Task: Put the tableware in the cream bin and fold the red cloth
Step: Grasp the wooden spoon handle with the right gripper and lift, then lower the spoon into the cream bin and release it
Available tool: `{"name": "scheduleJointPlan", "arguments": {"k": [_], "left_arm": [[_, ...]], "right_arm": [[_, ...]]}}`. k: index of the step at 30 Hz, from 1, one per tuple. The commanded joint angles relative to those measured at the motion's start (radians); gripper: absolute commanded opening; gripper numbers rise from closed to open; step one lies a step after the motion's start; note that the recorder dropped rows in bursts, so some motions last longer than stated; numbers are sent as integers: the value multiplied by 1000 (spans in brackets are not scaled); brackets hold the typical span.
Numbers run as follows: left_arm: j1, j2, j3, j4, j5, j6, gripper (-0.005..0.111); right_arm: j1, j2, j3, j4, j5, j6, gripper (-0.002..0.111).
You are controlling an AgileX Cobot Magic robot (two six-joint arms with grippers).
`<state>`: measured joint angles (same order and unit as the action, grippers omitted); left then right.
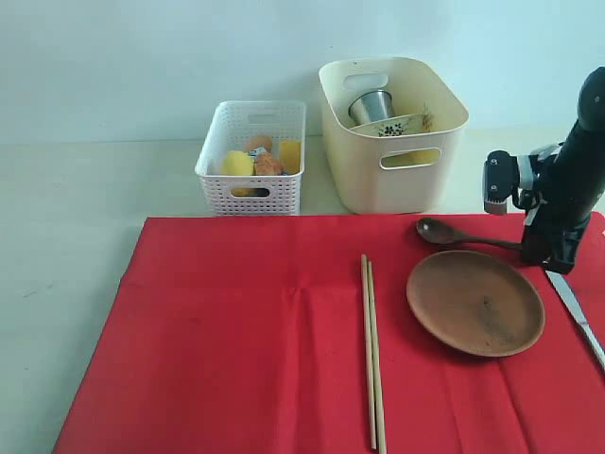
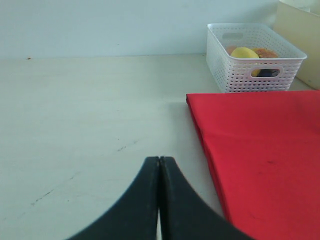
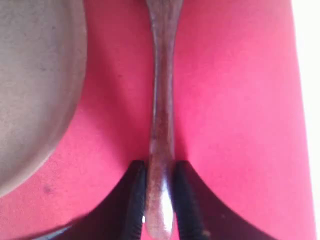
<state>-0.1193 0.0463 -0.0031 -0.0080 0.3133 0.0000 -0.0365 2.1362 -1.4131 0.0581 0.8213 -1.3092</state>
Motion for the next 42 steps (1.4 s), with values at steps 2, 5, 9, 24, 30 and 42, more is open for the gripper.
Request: {"name": "scheduleJointPlan", "arguments": {"k": [2, 5, 9, 24, 30, 42], "left_arm": [[4, -4, 3, -6, -4, 0, 0], [4, -4, 3, -6, -4, 0, 0], [4, -4, 3, -6, -4, 0, 0], [4, -4, 3, -6, -4, 0, 0], [4, -4, 3, -6, -4, 0, 0], [4, -4, 3, -6, -4, 0, 0]], "right_arm": [[2, -64, 0, 16, -6, 4, 0], [2, -95, 0, 75, 3, -4, 0], [2, -126, 0, 148, 85, -99, 0], [2, -271, -2, 721, 175, -277, 0], [2, -274, -2, 1074, 74, -279, 0], [2, -177, -4, 1453, -244, -359, 0]]}}
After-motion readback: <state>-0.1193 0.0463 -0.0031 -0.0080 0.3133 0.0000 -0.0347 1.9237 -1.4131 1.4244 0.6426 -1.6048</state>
